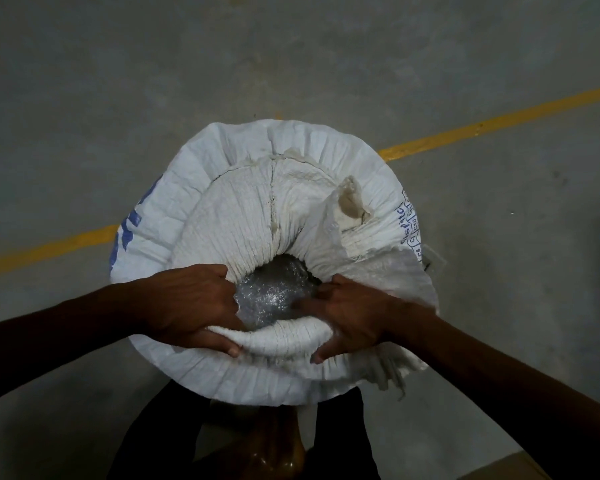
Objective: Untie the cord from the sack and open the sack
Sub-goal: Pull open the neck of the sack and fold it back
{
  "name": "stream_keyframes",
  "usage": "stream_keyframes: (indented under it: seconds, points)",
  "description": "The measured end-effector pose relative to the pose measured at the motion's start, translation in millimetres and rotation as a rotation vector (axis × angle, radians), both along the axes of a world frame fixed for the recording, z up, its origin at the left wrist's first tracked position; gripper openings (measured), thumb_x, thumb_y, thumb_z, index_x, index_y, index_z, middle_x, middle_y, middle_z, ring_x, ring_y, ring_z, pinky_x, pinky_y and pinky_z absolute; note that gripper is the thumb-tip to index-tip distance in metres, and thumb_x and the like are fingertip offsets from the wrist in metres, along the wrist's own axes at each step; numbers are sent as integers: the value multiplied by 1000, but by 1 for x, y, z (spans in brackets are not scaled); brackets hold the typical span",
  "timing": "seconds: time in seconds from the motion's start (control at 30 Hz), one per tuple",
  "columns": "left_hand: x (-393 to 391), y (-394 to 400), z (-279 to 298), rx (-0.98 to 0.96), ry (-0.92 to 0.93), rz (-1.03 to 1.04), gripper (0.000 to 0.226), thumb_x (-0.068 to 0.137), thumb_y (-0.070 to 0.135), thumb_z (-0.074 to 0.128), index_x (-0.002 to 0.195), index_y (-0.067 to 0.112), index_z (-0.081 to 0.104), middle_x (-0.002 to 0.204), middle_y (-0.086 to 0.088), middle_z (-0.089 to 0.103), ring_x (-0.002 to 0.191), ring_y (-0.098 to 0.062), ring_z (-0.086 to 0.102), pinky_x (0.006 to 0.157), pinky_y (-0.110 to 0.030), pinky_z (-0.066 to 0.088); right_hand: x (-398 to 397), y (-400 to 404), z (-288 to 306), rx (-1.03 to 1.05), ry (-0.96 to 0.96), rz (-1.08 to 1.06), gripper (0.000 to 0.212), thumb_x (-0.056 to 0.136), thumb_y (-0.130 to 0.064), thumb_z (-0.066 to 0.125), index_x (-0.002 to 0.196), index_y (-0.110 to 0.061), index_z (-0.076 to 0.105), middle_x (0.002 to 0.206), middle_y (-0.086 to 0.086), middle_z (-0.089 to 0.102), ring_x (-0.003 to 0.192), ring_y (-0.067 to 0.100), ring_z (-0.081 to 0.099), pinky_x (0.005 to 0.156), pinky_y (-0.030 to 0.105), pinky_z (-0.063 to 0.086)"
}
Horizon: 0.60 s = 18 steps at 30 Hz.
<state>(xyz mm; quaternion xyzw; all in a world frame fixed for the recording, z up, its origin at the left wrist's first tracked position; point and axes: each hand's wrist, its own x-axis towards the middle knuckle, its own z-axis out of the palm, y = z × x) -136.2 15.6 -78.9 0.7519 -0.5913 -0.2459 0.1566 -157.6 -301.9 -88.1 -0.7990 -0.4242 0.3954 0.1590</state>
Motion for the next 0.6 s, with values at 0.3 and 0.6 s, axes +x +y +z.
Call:
stream_keyframes:
  seconds: [0.3, 0.6]
  points:
    - [2, -13, 14, 152, 224, 70, 67, 104, 78, 21, 93, 29, 66, 86, 3, 71, 79, -14, 63, 68, -22, 35, -9, -18, 14, 121, -10, -63, 63, 86, -73, 70, 115, -18, 68, 110, 4, 68, 98, 25, 68, 81, 34, 56]
    - [-8, -5, 12, 129, 144, 198, 75, 100, 80, 3, 122, 39, 62, 75, 4, 70, 65, -12, 63, 62, -25, 35, -19, -34, 26, 60, 87, -153, 67, 92, -85, 47, 134, -34, 58, 122, -8, 66, 104, 17, 70, 86, 39, 58]
